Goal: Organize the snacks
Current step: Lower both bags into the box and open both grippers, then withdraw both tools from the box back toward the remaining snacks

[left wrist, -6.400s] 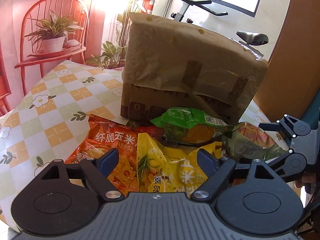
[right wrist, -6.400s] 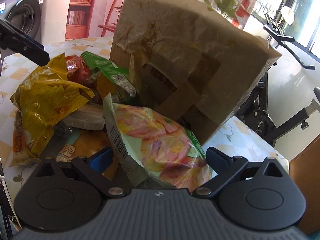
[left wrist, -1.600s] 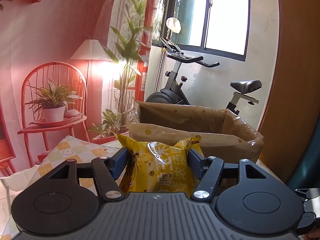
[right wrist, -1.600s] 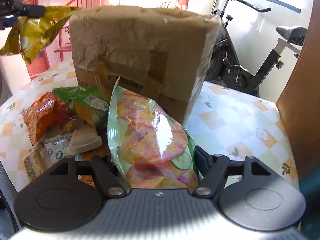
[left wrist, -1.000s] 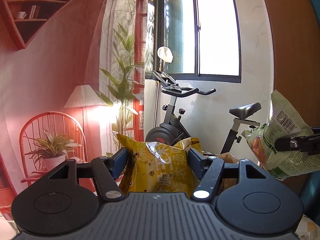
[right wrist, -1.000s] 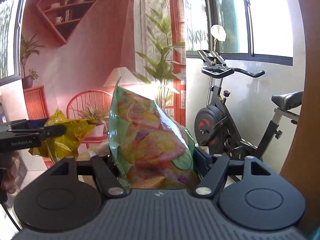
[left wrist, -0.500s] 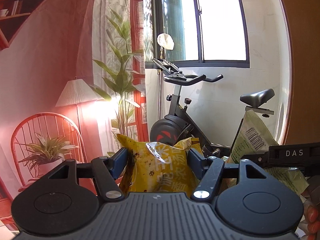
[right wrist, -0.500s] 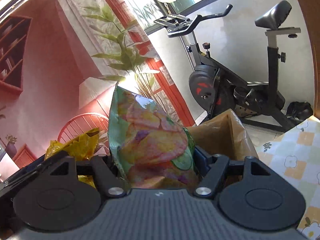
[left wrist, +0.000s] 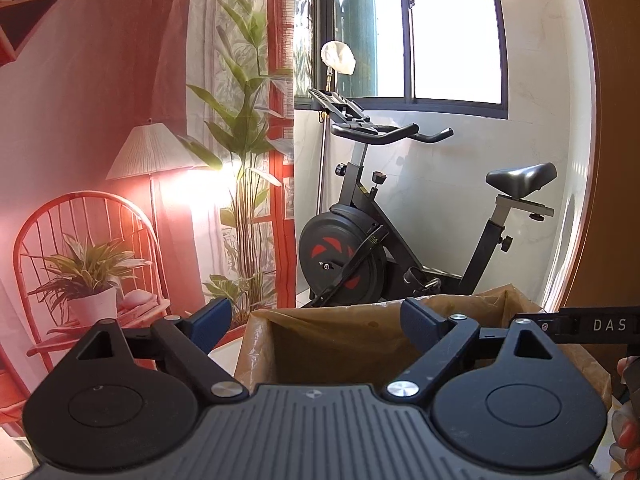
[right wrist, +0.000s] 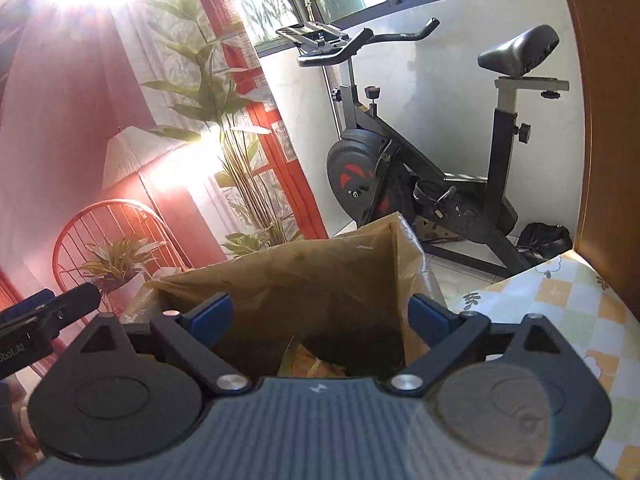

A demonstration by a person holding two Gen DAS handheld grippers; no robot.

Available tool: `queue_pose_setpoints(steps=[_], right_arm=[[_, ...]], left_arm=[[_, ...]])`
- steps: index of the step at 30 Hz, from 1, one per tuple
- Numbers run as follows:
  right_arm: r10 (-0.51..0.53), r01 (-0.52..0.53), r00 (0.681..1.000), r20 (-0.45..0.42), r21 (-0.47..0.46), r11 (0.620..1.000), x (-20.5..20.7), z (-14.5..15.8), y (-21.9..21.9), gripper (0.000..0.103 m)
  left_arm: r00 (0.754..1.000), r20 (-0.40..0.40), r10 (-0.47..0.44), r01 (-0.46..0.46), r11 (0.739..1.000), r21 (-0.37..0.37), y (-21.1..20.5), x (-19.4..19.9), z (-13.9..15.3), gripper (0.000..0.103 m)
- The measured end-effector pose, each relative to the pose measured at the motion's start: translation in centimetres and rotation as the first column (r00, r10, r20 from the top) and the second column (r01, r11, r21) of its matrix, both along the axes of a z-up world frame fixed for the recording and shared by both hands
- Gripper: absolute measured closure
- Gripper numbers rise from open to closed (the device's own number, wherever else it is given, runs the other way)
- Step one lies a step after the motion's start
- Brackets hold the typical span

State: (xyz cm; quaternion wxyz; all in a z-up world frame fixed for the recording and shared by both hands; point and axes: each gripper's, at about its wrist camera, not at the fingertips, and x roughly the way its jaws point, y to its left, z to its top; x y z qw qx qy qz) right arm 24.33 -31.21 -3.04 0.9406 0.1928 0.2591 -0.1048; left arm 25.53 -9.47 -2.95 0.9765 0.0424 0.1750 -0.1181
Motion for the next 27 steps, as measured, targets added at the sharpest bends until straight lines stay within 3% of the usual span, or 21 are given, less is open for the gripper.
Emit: queue_pose_setpoints(steps=[4, 8, 16, 27], right_arm=[[0.078, -0.074, 0.996, 0.036, -0.091, 0.993, -1.5, 0.4, 0.7, 0.000], [0.125, -0.116, 0.990, 0.065, -0.121, 0.986, -3.4, -0.2, 1.4, 0.000], [0.195, -0.179, 0.978, 0.075, -0.180, 0.967, -7.2, -2.0, 2.2, 0.000], [0.199, -0.187, 0.974, 0.108, -0.115, 0.976, -11.8, -3.7, 3.1, 0.000]], left_arm=[[1.000, -0.012, -0.003, 0.002, 0.998, -0.069, 1.8, -1.7, 0.1, 0.010], [0.999, -0.034, 0.002, -0.009, 0.974, -0.226, 4.0, -4.0, -1.0, 0.005], [0.999, 0.040, 0.033, -0.025, 0.981, -0.195, 4.5, -9.4, -2.3, 0.000], [0.996, -0.005, 0.084, -0.083, 0.982, -0.171, 5.9, -12.7, -3.0, 0.001]])
